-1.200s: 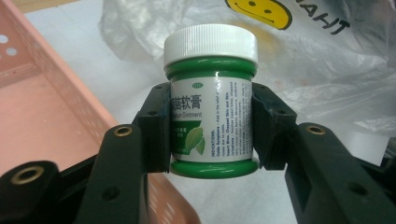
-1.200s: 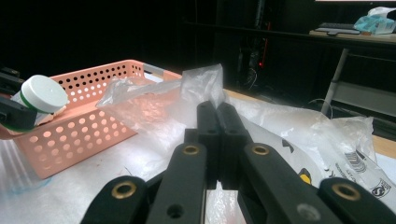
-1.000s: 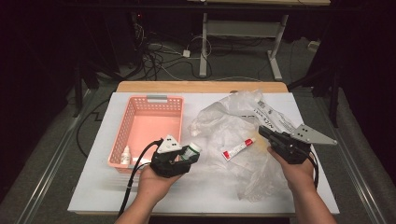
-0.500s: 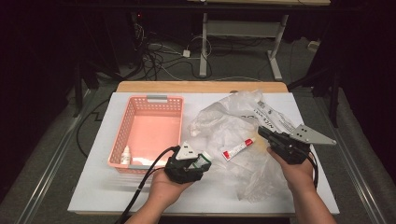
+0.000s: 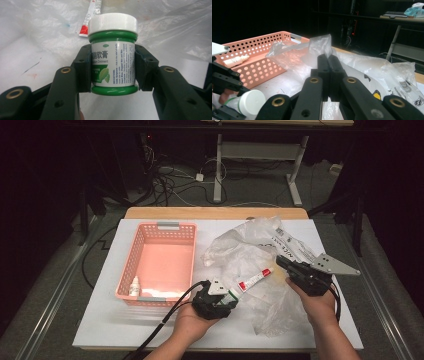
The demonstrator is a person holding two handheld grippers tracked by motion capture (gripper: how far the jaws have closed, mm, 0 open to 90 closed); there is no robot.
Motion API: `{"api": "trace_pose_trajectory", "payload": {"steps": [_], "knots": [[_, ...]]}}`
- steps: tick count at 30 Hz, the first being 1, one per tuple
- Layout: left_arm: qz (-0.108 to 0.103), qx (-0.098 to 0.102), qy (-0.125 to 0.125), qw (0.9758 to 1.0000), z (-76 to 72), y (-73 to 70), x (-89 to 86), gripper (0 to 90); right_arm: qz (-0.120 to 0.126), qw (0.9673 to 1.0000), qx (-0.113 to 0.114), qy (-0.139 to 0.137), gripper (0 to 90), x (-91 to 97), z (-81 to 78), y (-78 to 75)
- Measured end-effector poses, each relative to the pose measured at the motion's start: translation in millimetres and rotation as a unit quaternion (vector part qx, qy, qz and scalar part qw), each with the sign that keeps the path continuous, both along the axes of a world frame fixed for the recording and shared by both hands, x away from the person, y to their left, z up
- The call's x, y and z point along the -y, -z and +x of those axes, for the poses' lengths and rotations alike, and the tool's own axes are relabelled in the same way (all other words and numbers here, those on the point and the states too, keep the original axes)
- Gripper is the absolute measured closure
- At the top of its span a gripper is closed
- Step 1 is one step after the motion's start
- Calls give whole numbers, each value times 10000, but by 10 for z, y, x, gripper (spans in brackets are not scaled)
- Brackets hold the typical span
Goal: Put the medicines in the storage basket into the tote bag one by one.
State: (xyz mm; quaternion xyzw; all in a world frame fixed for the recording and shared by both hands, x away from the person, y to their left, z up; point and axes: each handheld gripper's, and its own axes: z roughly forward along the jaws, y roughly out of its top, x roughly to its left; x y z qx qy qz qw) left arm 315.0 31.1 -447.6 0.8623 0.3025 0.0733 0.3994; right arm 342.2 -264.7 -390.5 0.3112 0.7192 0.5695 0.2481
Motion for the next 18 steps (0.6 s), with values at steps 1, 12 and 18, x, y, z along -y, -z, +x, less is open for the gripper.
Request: {"api": "trace_pose_trajectory", "payload": {"steps": [1, 12, 18], "knots": [[-18, 26, -14, 10000, 17, -2, 19, 536, -2, 10000, 5, -1, 900, -1, -1, -1], [-22, 208, 1, 9998, 291, -51, 312, 536, 61, 10000, 19, -18, 900, 3, -5, -16], [-2, 270, -71, 9996, 465, -17, 461, 536, 82, 10000, 21, -12, 900, 18, 0, -17]]}}
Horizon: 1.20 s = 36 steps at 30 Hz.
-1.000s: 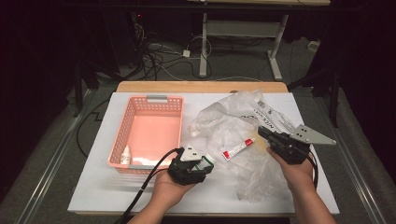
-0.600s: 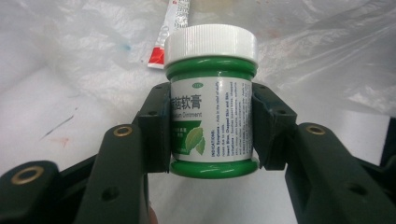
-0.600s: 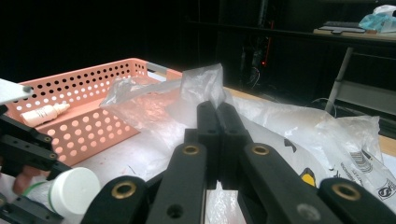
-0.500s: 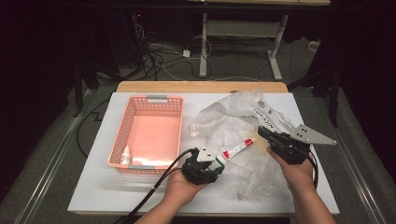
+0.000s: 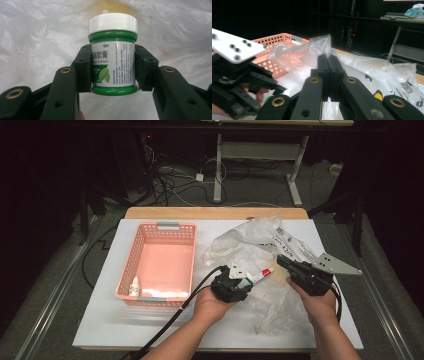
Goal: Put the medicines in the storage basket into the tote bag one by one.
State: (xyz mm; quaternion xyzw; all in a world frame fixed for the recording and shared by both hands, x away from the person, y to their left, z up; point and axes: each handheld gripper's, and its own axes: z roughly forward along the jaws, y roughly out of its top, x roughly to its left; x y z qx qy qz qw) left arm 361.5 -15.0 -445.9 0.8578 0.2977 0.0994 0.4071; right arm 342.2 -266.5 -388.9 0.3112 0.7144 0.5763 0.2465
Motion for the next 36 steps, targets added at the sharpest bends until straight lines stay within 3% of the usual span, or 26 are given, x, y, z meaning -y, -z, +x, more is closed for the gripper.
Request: {"api": "trace_pose_trajectory", "payload": {"steps": [7, 25, 26, 29, 35, 36], "knots": [[65, 35, -98, 9999, 202, 54, 124, 536, 14, 10000, 7, 2, 900, 10, 3, -6], [134, 258, -336, 9990, 535, 126, 375, 536, 51, 10000, -38, -12, 900, -6, 18, 8], [92, 227, -364, 9990, 551, 134, 394, 535, 45, 10000, -36, -19, 900, -5, 19, 9], [235, 181, -327, 9990, 616, 165, 446, 535, 51, 10000, -23, -12, 900, 0, 16, 7], [142, -1, -418, 9990, 664, 225, 497, 533, 78, 10000, -48, 6, 900, 21, 19, 12], [199, 88, -389, 9990, 682, 232, 494, 533, 78, 10000, -51, 3, 900, 23, 20, 15]]}}
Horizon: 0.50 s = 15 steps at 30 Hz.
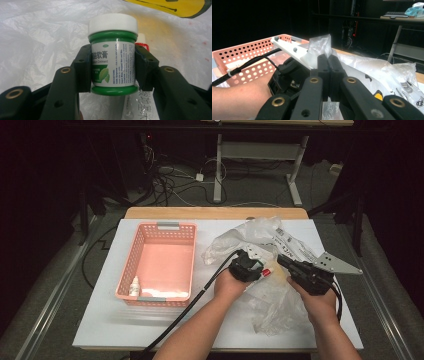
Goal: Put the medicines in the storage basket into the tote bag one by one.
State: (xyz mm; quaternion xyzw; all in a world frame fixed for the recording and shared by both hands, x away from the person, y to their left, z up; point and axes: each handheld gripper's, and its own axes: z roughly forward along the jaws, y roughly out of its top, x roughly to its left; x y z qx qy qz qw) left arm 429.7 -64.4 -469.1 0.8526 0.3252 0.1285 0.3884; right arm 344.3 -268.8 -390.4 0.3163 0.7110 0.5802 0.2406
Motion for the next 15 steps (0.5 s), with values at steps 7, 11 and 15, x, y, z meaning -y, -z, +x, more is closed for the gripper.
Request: {"api": "trace_pose_trajectory", "payload": {"steps": [7, 11, 15], "knots": [[109, 30, 243, 9996, 67, 41, -15, 531, 4, 10000, 6, 5, 900, 4, -12, -3], [-56, -6, -33, 10000, 30, 9, -8, 461, 10, 10000, 17, 3, 900, 10, -9, -5], [-146, -39, -90, 9998, -20, -47, -11, 419, 1, 10000, 11, 0, 900, 0, -9, -3]]}}
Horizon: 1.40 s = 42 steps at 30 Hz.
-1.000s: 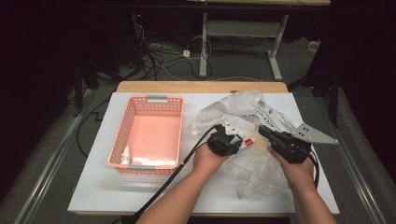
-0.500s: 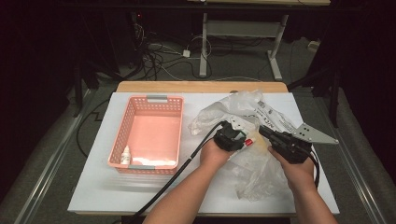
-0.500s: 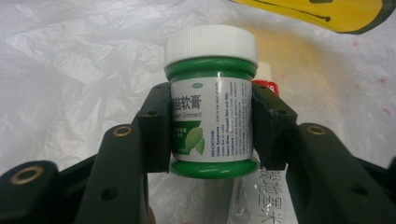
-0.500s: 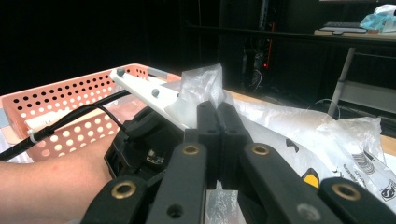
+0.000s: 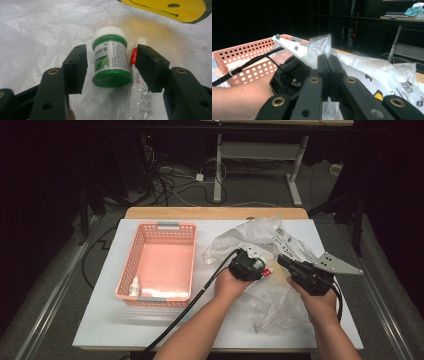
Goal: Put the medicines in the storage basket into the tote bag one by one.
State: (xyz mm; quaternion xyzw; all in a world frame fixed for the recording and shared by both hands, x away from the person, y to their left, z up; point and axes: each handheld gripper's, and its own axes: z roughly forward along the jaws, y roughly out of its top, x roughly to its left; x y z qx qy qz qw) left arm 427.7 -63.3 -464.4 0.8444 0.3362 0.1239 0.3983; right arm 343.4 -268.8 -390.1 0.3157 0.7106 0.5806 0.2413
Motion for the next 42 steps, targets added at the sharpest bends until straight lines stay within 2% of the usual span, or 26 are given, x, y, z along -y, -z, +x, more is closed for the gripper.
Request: {"api": "trace_pose_trajectory", "payload": {"steps": [2, 5, 7, 13, 14, 19, 21, 26, 28, 32, 42], "knots": [[-44, -33, 23, 10000, -34, -26, -13, 381, -17, 10000, -1, -12, 900, -3, -1, 3], [-78, 31, 50, 10000, -117, -46, -46, 381, -11, 10000, -15, 3, 900, 2, -4, 2], [-106, 26, 112, 9999, -176, -34, -69, 348, -7, 10000, 3, 2, 900, 6, -4, -1], [-300, -163, 272, 9990, -363, 3, -181, 276, -13, 10000, 11, 20, 900, 8, -17, -10], [-385, -266, 287, 9985, -404, 9, -203, 261, -27, 10000, 14, 17, 900, 8, -17, -10], [-493, -357, 420, 9973, -559, -17, -318, 224, -39, 10000, 10, 7, 900, -3, -22, -7], [-490, -380, 438, 9971, -611, -42, -351, 170, -46, 10000, 4, 10, 900, -13, -23, -3], [-470, -199, 574, 9970, -794, -149, -438, 135, -73, 10000, -5, -12, 900, -23, -26, -1], [-412, -103, 603, 9973, -865, -190, -461, 89, -77, 10000, -4, -9, 900, -25, -27, -3], [-486, -125, 565, 9971, -977, -271, -565, 8, -82, 10000, 13, -10, 900, -21, -28, -3], [-592, -33, 514, 9969, -1162, -424, -899, 0, -94, 10000, 5, 15, 900, -32, -30, 4]]}}
